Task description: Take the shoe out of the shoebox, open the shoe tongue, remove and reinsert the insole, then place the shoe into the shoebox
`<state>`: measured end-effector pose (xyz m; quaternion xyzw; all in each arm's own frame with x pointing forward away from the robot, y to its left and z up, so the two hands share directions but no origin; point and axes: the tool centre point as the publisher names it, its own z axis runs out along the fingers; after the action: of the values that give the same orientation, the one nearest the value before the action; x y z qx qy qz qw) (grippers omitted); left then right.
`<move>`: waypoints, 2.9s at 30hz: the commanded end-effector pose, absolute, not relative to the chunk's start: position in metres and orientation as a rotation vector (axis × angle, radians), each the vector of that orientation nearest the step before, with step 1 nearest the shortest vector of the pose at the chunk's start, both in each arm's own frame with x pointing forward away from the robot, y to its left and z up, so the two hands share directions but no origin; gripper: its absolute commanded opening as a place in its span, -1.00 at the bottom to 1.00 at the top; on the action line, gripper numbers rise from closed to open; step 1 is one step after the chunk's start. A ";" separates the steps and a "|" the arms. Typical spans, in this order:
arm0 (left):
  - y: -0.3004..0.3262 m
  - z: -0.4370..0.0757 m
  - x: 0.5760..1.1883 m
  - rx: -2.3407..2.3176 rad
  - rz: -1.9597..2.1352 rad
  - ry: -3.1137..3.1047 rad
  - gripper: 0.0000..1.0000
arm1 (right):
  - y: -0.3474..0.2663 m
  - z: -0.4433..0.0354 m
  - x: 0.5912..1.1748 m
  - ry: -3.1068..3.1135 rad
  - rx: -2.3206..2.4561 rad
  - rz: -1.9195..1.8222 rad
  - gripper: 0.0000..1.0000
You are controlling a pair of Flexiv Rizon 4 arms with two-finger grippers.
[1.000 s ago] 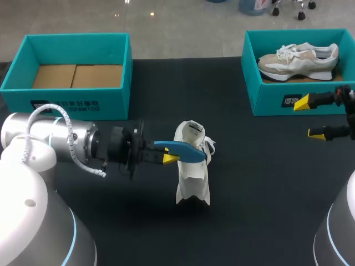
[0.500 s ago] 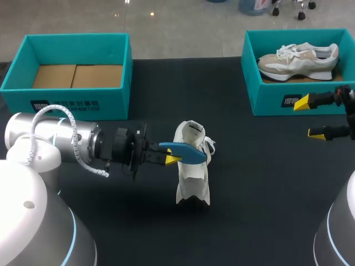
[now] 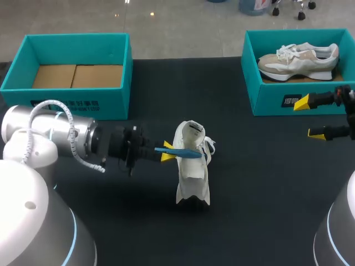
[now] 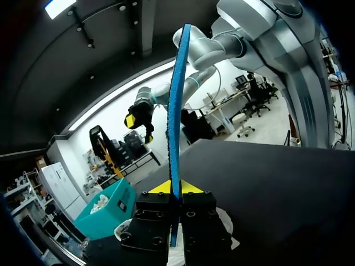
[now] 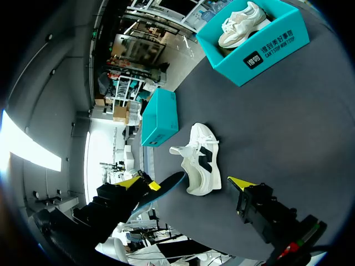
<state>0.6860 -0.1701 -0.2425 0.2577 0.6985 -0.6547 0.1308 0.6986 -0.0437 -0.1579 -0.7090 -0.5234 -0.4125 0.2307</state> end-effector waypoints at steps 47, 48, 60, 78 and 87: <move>-0.199 -0.284 0.689 0.784 -1.923 1.920 -1.00 | -0.043 -0.158 0.698 -1.439 -1.955 -1.131 1.00; -0.199 -0.284 0.688 0.787 -1.920 1.918 -1.00 | -0.043 -0.158 0.698 -1.439 -1.955 -1.131 1.00; -0.193 -0.284 0.686 0.761 -1.856 1.967 -1.00 | -0.043 -0.158 0.698 -1.439 -1.955 -1.131 1.00; -0.194 -0.298 0.695 0.753 -1.825 2.008 -1.00 | -0.043 -0.158 0.698 -1.439 -1.955 -1.131 1.00; -0.197 -0.308 0.711 0.779 -1.800 2.016 -1.00 | -0.043 -0.158 0.698 -1.439 -1.955 -1.131 1.00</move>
<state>0.7027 -0.1916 -0.3038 0.2712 0.7080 -0.6304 0.1669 0.6989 -0.0437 -0.1578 -0.7089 -0.5236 -0.4124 0.2308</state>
